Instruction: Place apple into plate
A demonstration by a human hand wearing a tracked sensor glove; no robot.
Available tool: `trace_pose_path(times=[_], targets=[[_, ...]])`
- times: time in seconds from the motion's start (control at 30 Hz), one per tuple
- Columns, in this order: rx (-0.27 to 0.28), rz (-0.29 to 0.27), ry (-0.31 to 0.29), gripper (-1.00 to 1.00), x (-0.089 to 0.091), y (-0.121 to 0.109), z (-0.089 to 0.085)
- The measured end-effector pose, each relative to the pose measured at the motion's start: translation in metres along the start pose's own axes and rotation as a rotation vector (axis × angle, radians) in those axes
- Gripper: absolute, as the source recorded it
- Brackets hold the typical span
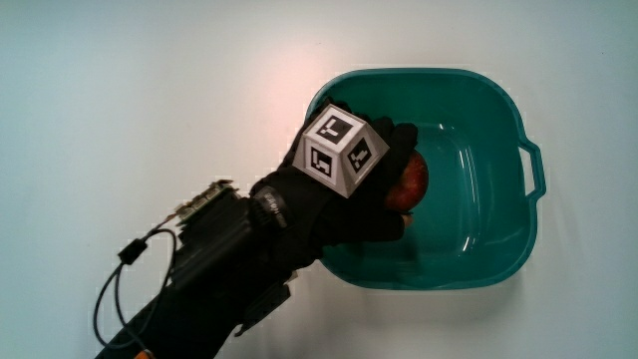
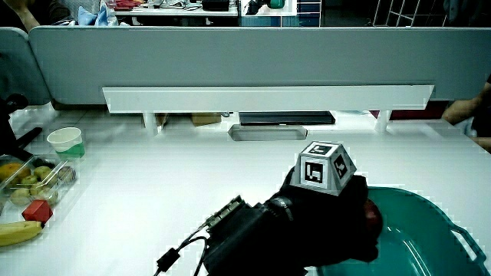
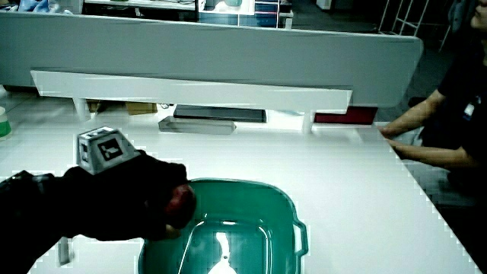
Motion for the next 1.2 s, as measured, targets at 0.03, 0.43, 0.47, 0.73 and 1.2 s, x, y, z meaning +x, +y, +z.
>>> trace_pose_path(times=[0.03,0.43,0.47,0.73,1.2], targets=[[-0.006,0.004,-0.002,0.00,0.000,0.002,-0.003],[-0.102,0.020,0.045,0.00,0.006,0.020,-0.039],[-0.099,0.021,0.054,0.00,0.006,0.020,-0.040],[-0.138,0.020,0.049,0.00,0.006,0.025,-0.055],[-0.169,0.063,-0.002,0.00,-0.006,0.030,-0.066]])
